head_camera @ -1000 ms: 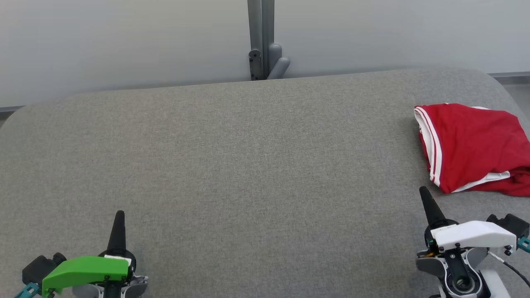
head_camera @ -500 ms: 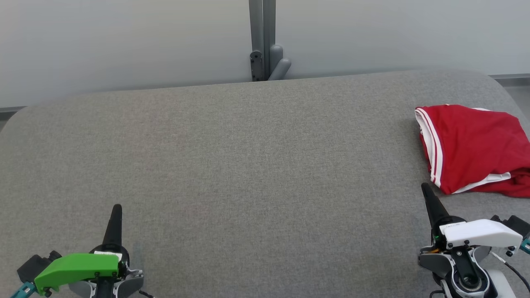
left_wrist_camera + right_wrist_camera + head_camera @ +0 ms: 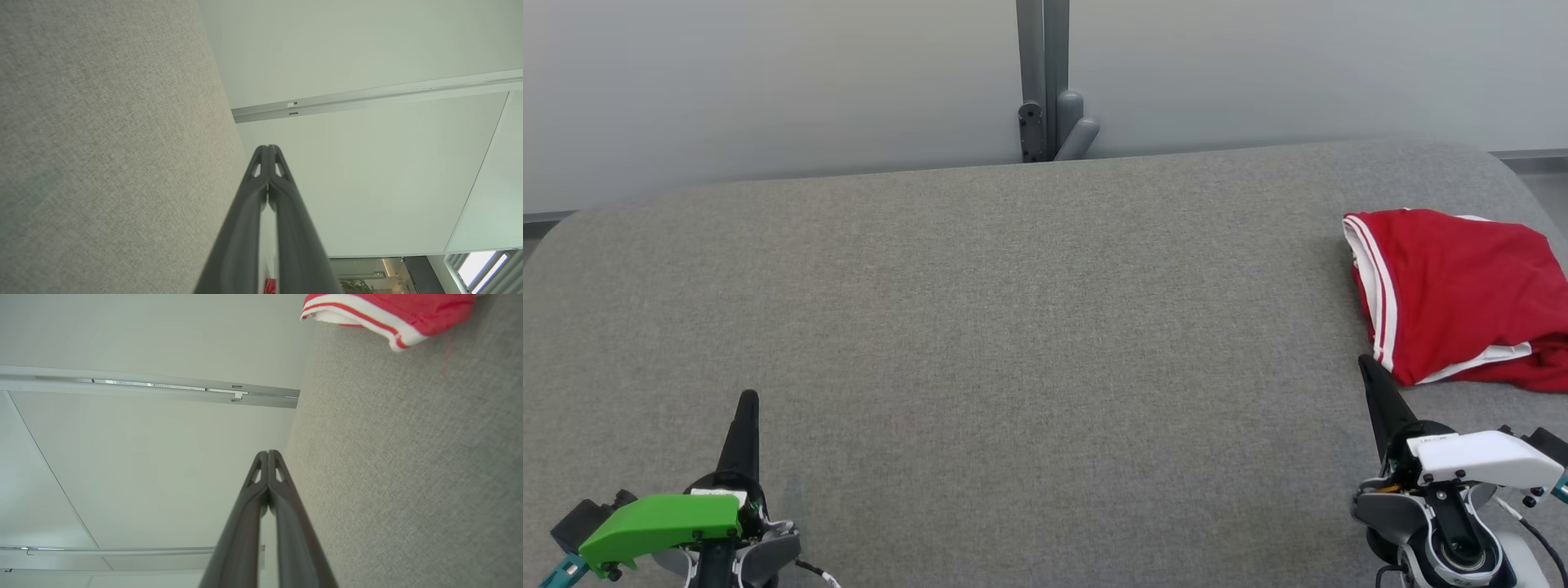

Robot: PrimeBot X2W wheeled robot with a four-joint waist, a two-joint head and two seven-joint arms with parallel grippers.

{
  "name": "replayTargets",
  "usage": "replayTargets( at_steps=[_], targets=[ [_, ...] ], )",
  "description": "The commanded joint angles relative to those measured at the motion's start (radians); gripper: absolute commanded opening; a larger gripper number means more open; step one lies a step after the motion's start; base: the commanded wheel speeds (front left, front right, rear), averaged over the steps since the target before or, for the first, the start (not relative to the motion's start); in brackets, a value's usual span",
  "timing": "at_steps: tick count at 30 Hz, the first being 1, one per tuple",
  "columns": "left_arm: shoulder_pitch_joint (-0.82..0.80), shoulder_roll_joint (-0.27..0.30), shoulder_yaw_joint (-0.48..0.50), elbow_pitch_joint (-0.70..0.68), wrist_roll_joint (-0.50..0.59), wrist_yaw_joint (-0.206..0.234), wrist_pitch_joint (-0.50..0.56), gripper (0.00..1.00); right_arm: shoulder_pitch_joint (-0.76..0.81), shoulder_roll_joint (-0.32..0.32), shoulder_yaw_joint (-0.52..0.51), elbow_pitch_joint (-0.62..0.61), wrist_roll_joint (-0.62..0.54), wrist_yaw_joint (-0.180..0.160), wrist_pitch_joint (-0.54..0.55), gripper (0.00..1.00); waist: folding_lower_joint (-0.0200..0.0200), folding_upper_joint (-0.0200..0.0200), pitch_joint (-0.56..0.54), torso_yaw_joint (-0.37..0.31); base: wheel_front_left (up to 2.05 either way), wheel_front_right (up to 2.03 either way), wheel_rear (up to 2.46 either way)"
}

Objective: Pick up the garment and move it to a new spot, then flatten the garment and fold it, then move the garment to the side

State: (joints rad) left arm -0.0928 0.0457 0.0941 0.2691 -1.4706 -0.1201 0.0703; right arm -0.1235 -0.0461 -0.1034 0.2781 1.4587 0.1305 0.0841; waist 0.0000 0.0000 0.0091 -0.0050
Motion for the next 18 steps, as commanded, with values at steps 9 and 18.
replayTargets(
  at_steps=[9,18],
  targets=[
    [-0.021,0.007,0.011,-0.016,-0.077,-0.009,0.019,0.0,0.013,-0.006,-0.011,-0.019,0.08,0.0,0.022,0.0,0.0,0.0,-0.003,0.002,0.0,0.0,0.0],
    [-0.023,0.008,0.018,-0.027,-0.142,-0.014,0.037,0.0,0.015,-0.006,-0.019,-0.03,0.152,0.0,0.041,0.0,0.0,0.0,-0.006,0.005,0.0,0.0,0.0]
  ],
)
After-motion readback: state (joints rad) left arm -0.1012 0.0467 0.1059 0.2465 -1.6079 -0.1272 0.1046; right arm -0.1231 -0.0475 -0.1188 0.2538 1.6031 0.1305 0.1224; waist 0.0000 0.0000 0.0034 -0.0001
